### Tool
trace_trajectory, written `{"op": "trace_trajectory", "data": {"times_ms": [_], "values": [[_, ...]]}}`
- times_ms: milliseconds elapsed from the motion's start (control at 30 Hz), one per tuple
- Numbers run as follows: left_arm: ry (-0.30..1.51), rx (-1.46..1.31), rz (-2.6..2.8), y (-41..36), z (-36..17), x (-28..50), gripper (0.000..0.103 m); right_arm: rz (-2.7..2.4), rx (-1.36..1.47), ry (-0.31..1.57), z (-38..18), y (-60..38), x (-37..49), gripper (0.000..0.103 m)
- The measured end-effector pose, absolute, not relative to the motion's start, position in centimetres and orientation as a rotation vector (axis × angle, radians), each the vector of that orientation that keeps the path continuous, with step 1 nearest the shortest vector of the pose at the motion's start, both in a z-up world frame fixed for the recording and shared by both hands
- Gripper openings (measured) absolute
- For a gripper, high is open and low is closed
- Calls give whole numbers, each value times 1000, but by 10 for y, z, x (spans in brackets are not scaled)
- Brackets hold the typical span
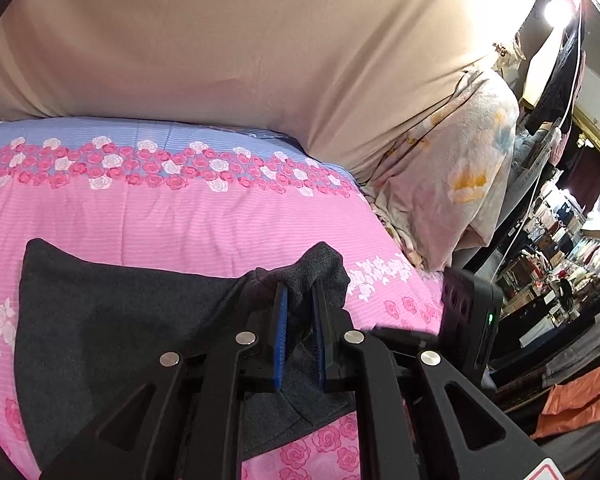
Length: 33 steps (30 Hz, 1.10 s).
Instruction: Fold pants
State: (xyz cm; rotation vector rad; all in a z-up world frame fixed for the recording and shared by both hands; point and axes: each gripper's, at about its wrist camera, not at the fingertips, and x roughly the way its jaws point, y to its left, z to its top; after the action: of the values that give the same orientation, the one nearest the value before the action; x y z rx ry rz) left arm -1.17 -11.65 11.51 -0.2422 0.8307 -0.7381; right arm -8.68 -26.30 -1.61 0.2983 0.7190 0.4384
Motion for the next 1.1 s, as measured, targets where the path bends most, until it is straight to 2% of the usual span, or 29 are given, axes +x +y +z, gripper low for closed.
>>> {"op": "trace_trajectory", "data": {"times_ms": [233, 300, 367, 467, 533, 600, 733, 867, 967, 1033, 1100], "values": [[893, -218, -784, -131, 99, -20, 9, 470, 401, 842, -48, -230, -72, 4], [944, -209, -795, -141, 84, -22, 9, 473, 474, 839, -47, -241, -81, 17], [983, -187, -803, -149, 70, -26, 10, 450, 533, 812, -48, -264, -107, 38], [1041, -133, -815, -164, 45, -37, 23, 364, 560, 754, -48, -295, -148, 39], [1089, -75, -834, -177, 24, -47, 56, 241, 567, 727, -46, -316, -174, 43], [1020, -33, -827, -183, 21, -62, 61, 182, 575, 707, -42, -326, -185, 43], [913, 8, -867, -173, 46, -81, 68, 199, 564, 657, -25, -322, -176, 44], [861, -69, -792, -127, 67, -71, 72, 233, 475, 668, -13, -291, -137, 58], [837, -116, -672, -82, 70, -63, 72, 203, 400, 745, -29, -268, -97, 58], [830, -143, -589, -51, 70, -56, 72, 206, 401, 779, -40, -262, -82, 46], [825, -168, -525, -25, 69, -52, 72, 171, 352, 751, -36, -255, -85, 15]]}}
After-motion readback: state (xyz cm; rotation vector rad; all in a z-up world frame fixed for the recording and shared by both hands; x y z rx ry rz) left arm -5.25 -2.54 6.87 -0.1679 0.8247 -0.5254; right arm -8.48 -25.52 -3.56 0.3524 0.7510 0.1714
